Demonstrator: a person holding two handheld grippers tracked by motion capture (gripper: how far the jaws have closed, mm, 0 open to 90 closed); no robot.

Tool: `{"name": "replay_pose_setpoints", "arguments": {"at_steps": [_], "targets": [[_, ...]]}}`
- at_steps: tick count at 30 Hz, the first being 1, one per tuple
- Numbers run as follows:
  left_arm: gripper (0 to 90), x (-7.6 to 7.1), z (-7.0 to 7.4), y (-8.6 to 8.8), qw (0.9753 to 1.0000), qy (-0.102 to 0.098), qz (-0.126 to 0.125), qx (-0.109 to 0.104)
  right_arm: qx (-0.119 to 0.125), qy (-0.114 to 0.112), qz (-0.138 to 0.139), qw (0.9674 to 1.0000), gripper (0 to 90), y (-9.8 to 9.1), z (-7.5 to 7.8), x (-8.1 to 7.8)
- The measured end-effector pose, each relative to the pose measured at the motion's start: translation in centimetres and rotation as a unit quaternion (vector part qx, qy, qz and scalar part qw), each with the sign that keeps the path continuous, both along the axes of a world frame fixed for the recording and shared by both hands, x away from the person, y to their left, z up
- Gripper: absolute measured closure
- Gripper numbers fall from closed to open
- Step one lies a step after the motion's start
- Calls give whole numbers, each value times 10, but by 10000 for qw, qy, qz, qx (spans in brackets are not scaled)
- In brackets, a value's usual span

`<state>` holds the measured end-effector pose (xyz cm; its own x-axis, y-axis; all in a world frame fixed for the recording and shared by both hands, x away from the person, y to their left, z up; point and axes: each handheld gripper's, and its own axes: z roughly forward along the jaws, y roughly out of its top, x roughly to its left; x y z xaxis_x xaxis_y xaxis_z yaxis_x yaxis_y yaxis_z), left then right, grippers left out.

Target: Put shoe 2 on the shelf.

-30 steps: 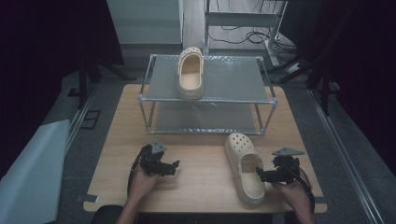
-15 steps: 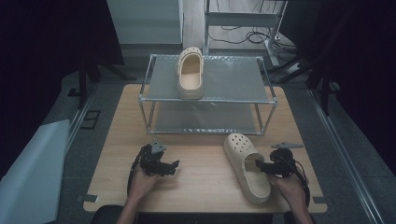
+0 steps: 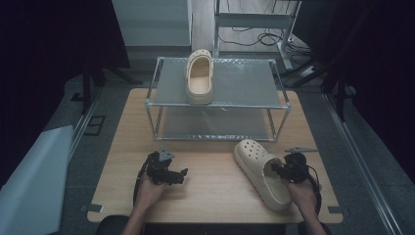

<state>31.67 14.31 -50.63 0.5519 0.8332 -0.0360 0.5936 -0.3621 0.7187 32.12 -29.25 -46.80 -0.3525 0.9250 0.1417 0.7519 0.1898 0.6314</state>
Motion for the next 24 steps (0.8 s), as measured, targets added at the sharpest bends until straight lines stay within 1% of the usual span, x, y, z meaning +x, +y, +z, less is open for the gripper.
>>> {"name": "replay_pose_setpoints", "arguments": {"at_steps": [1, 4, 6, 7, 8, 9, 10, 11, 13, 15, 18, 21, 23, 24], "targets": [[0, 0, 0, 0, 10000, 0, 2, 0, 0, 0, 0, 10000, 752, 0, 0, 0], [0, 0, 0, 1, 10000, -2, 13, 3, 239, 56, -61, 9997, 756, -5, -1, 1], [0, 0, 0, 1, 10000, -1, 14, -9, 435, 161, -104, 9989, 759, -9, -1, 2], [0, 0, 0, 1, 10000, -3, 15, -10, 596, 196, -144, 9979, 761, -12, -2, 3], [0, 0, 0, 1, 10000, -1, 15, -13, 896, 319, -192, 9953, 764, -17, -3, 4], [0, 0, 1, 1, 10000, 2, 12, -14, 896, 319, -192, 9953, 764, -17, -3, 4], [0, 0, 1, 1, 10000, 4, 12, -17, 1001, 364, -210, 9941, 765, -19, -3, 5], [0, 0, 0, 1, 10000, 5, 11, -18, 1154, 425, -237, 9921, 765, -22, -3, 5], [0, 0, 0, 1, 10000, 9, 5, -15, 1379, 512, -255, 9888, 765, -25, -4, 5], [0, 0, 0, 1, 10000, 26, -5, -3, 1568, 526, -240, 9859, 765, -28, -3, 5], [0, 0, -1, 1, 10000, 40, -15, 24, 1766, 541, -177, 9826, 764, -30, -2, 5], [0, 0, -1, 1, 10000, 47, -31, 82, 1910, 566, -132, 9799, 764, -31, 3, 4], [0, 0, -1, 1, 9999, 50, -34, 101, 2057, 573, -116, 9769, 764, -32, 6, 5], [0, 0, -2, 1, 9999, 61, -44, 119, 2091, 567, -95, 9762, 764, -32, 7, 5]]}}
